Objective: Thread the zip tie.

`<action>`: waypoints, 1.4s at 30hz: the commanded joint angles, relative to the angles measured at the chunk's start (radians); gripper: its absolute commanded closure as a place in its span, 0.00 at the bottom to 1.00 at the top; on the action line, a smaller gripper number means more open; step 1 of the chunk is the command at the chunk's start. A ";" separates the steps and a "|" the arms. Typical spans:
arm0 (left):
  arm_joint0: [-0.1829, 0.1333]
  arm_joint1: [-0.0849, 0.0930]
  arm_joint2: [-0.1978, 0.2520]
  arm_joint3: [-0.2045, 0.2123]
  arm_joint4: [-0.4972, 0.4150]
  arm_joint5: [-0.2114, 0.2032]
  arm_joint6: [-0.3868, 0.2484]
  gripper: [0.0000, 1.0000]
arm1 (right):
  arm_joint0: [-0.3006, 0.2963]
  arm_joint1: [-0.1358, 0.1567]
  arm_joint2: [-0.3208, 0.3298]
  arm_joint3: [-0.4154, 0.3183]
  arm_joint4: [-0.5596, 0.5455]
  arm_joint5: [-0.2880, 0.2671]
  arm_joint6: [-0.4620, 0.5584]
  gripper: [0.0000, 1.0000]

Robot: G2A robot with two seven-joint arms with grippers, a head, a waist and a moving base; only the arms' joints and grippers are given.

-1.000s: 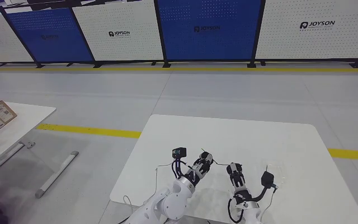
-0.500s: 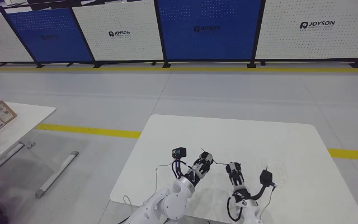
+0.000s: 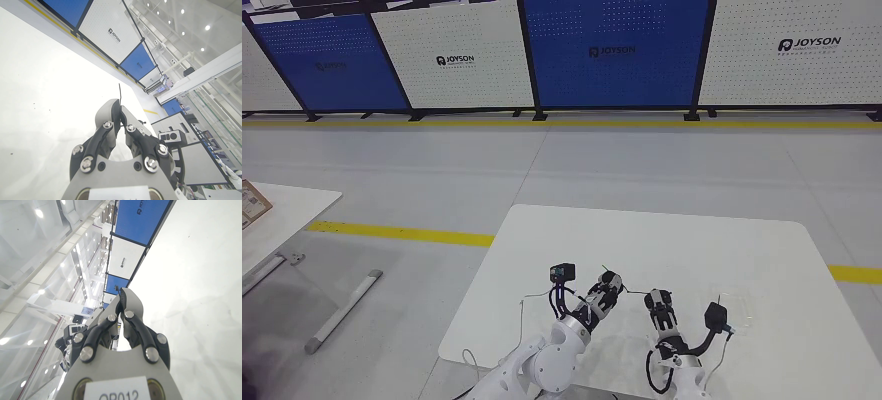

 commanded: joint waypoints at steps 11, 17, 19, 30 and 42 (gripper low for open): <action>0.001 -0.002 -0.001 0.002 0.006 -0.003 0.009 1.00 | -0.005 -0.001 0.008 -0.002 0.009 -0.004 0.009 1.00; 0.003 -0.005 0.002 0.003 0.025 -0.001 0.023 1.00 | -0.009 -0.003 0.012 -0.005 0.012 0.003 0.015 1.00; 0.003 -0.005 0.001 0.003 0.028 -0.001 0.024 1.00 | -0.010 -0.004 0.012 -0.006 0.012 0.001 0.015 1.00; 0.003 -0.005 0.001 0.003 0.028 -0.001 0.024 1.00 | -0.018 -0.008 0.018 -0.011 0.016 -0.025 0.008 1.00; 0.003 -0.005 0.001 0.003 0.028 -0.001 0.024 1.00 | -0.024 -0.013 0.026 -0.009 0.022 -0.032 0.004 1.00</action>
